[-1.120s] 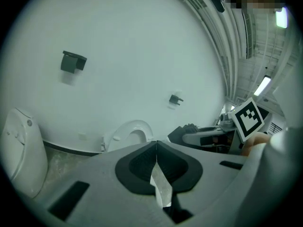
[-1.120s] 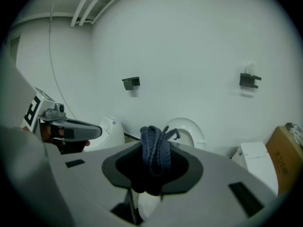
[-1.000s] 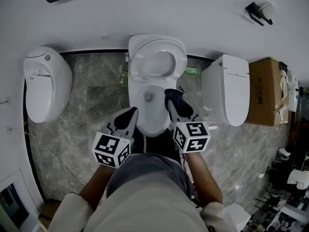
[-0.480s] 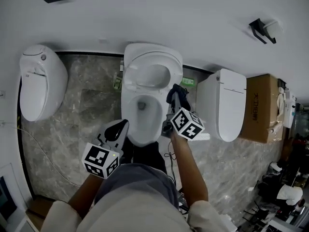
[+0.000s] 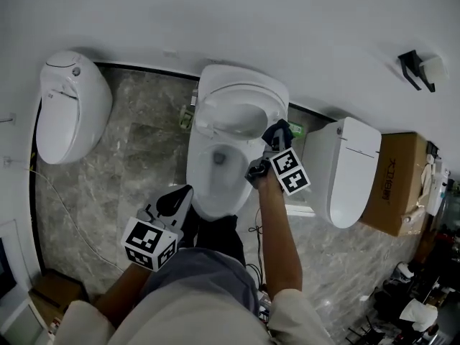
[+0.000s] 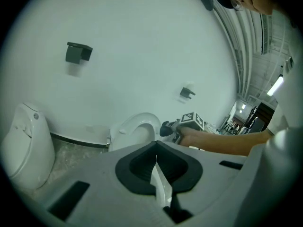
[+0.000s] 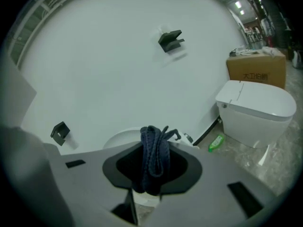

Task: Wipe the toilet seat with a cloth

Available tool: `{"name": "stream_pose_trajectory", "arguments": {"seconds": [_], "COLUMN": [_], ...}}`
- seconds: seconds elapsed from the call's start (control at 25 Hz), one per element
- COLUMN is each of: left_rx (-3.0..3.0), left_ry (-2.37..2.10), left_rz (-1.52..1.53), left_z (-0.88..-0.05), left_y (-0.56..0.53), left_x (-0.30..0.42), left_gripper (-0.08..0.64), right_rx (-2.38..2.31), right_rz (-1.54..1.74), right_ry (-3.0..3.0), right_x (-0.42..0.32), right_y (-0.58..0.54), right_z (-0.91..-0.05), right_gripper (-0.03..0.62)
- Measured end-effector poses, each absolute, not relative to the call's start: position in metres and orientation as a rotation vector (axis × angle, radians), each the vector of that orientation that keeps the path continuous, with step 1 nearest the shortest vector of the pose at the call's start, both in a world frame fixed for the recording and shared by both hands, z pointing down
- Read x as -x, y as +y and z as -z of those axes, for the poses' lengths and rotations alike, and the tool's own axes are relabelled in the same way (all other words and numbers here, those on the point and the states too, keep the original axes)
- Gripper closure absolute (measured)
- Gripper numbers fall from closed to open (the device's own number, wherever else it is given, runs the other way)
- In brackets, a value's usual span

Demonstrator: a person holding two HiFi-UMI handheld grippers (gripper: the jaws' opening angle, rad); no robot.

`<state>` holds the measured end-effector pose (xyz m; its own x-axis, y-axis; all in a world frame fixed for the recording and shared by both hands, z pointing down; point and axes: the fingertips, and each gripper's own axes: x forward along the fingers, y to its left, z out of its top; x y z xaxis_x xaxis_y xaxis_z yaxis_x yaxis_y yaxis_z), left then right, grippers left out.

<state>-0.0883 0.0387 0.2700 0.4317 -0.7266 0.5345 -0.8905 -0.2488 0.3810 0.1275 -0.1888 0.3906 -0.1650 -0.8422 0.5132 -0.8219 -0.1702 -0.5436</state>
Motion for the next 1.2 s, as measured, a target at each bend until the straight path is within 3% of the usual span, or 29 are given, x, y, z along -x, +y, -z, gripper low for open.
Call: {"name": "stream_pose_trajectory", "arguments": {"seconds": [0.48, 1.2], "left_rx": [-1.965, -1.940], "left_ry": [-1.381, -1.380], "left_rz": [-0.363, -0.358], "left_z": [-0.285, -0.295], "left_y": [0.028, 0.035], "left_x": [0.099, 0.116], "left_gripper": [0.551, 0.551], "right_rx": [2.142, 2.121], "right_rz": [1.301, 1.215], "right_ry": [1.952, 2.077], "right_x": [-0.123, -0.094], "right_y": [-0.237, -0.244], "right_z": [-0.432, -0.410], "right_gripper": [0.506, 0.506]}}
